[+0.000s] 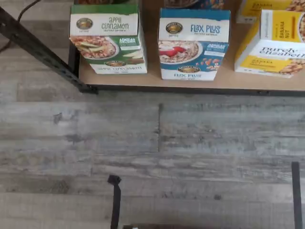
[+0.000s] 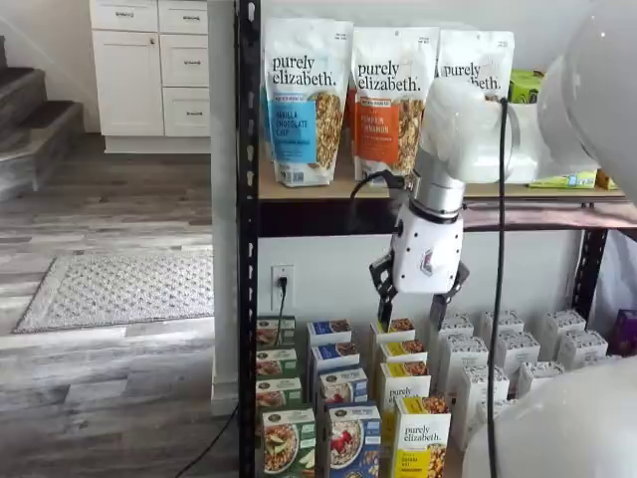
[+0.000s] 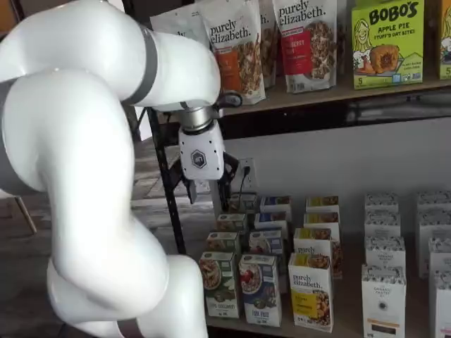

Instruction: Pick up the blue and white box that is on the bottom shelf, the second box from the left

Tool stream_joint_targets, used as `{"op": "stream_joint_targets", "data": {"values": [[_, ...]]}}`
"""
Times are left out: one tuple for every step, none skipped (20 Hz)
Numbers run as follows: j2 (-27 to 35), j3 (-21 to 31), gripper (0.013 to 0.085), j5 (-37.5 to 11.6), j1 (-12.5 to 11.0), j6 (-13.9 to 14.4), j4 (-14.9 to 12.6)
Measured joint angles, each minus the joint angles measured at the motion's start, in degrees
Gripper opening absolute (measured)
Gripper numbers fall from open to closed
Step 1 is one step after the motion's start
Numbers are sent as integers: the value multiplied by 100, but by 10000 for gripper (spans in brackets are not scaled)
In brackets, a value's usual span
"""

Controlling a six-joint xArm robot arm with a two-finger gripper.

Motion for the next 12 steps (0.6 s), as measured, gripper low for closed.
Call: {"op": "stream_joint_targets", "data": {"values": [[38,28,850,-68,46,68,-54],[74,63,850,-147,94,139,-108],[105,119,850,-264,141,190,-127],[134,183,850,-402,194,248,-148],[169,233,850,-520,241,289,-148],[212,264,850,-598,279,324,-144],[256,299,850,-689,328,385,-170],[295,334,850,-783,366,424,-179],[341,374,850,-889,402,461,-185],[395,402,850,-981,431,500,-205],[450,429,850,-1071,442,493,-181],[516,456,850,-1168,447,479,-152]]}}
